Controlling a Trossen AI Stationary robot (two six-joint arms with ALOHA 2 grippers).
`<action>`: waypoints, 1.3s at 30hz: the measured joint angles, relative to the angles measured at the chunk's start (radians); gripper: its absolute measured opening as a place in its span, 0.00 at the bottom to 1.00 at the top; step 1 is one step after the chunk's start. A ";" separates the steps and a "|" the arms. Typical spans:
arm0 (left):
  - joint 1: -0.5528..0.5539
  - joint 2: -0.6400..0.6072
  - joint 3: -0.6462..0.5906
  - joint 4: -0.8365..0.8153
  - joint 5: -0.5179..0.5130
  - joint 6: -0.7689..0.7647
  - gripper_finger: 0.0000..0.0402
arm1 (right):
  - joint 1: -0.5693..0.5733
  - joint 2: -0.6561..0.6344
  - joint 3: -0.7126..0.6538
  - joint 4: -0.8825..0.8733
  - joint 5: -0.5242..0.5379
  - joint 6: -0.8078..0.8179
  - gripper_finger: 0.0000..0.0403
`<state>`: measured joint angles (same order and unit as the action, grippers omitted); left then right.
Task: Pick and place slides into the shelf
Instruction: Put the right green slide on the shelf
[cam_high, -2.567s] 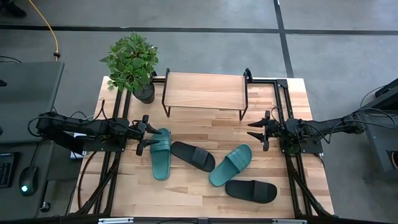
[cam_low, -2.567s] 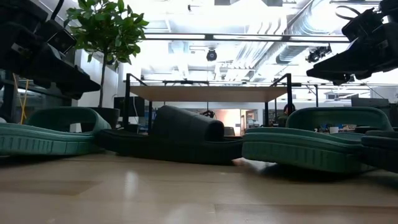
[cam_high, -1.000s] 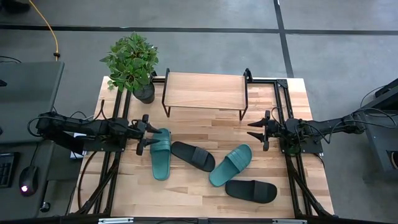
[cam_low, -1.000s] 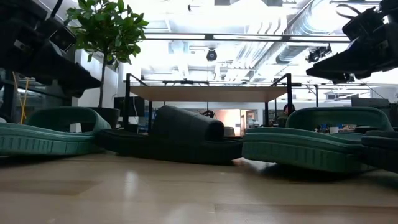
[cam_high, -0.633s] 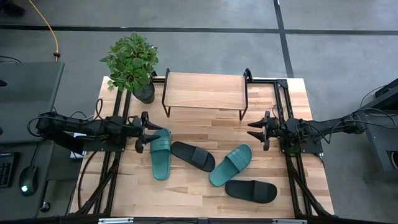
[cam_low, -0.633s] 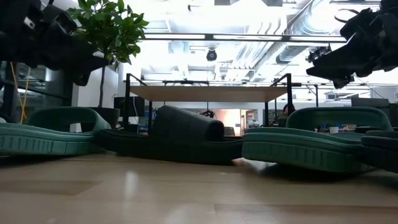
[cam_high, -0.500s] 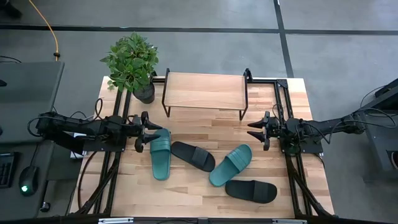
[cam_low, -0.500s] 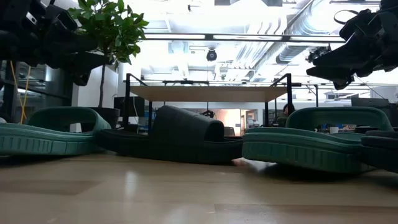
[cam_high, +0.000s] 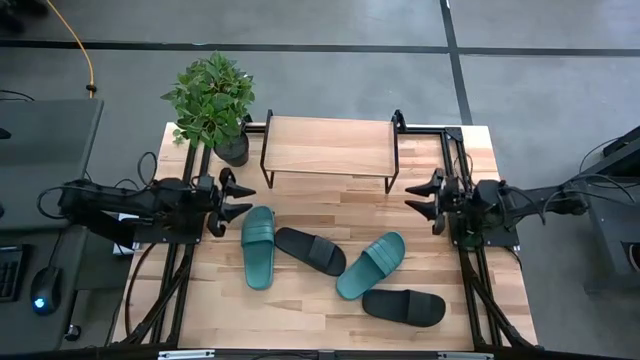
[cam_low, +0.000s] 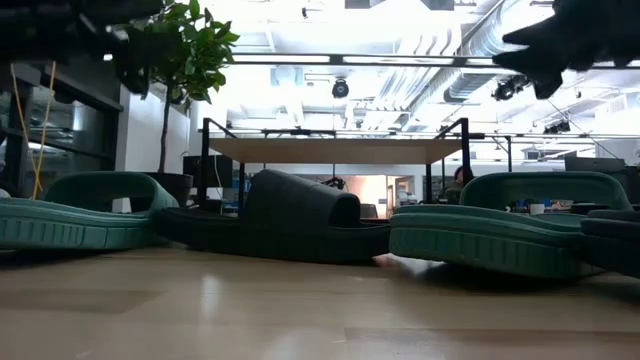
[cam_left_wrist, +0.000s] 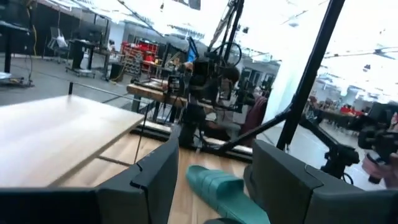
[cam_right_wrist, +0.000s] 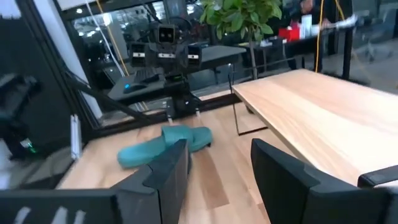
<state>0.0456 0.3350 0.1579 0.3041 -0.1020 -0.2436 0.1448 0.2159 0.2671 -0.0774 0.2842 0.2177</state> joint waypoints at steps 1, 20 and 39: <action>0.000 0.009 0.026 -0.038 0.000 0.000 0.47 | 0.000 0.008 0.024 -0.024 -0.001 0.026 0.42; 0.000 0.214 0.244 -0.348 -0.011 0.165 0.47 | 0.000 0.483 0.323 -0.156 -0.034 -0.104 0.42; -0.001 0.228 0.256 -0.428 -0.022 0.232 0.47 | 0.287 0.909 0.703 -0.617 0.375 0.056 0.42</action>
<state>0.0448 0.5629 0.4137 -0.1241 -0.1242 -0.0113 0.4322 1.1245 0.9700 -0.6948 0.6595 0.2735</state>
